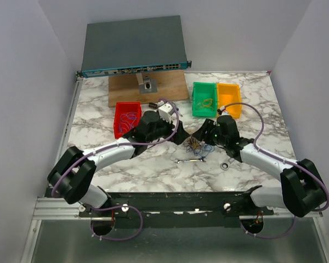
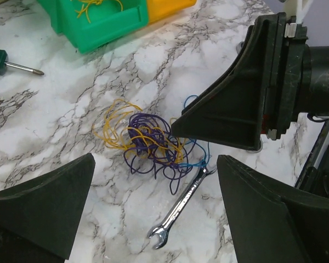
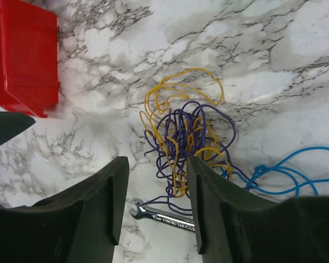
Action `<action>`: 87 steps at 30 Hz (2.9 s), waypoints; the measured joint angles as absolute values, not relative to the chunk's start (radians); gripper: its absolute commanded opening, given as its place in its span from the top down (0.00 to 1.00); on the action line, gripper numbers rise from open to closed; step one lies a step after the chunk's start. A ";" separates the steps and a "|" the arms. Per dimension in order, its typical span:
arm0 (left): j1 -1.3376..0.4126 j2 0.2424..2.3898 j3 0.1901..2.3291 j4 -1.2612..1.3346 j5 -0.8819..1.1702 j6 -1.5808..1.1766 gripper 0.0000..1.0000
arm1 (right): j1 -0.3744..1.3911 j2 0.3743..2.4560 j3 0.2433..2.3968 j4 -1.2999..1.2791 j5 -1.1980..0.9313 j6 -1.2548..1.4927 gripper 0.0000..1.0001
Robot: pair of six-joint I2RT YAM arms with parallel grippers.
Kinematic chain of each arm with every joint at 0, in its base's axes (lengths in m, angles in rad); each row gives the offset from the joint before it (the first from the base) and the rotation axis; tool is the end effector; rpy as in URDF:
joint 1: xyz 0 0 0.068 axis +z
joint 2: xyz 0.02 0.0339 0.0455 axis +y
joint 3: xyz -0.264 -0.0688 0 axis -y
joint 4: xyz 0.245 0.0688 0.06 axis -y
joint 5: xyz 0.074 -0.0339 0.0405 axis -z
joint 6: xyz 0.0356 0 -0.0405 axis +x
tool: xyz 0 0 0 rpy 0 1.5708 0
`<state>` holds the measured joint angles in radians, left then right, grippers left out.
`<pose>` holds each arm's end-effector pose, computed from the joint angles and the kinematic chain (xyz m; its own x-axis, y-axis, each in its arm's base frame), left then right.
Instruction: Untangle the cables
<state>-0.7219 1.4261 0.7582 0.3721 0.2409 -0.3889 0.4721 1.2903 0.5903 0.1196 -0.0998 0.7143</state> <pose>0.2310 -0.2147 0.2385 -0.5107 -0.0409 -0.8588 0.6693 0.6079 -0.4271 0.2339 0.1234 0.1952 -0.7140 0.3673 -0.5960 -0.0780 0.8043 0.5891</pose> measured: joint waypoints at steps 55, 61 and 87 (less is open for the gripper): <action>-0.662 1.934 1.167 -0.090 0.566 -0.516 0.78 | 0.498 1.361 0.598 0.059 -0.105 0.712 0.99; -0.662 1.964 1.176 -0.099 0.607 -0.522 1.00 | 0.498 1.363 0.622 0.059 -0.094 0.727 0.99; -0.423 1.109 0.485 0.276 0.086 -0.659 1.00 | 0.369 1.249 0.681 -0.392 0.572 0.900 0.99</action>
<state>-0.4229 1.1091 0.4850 0.2756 0.0860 -0.6590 0.3687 1.2491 0.6807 -0.3920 0.5720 0.8997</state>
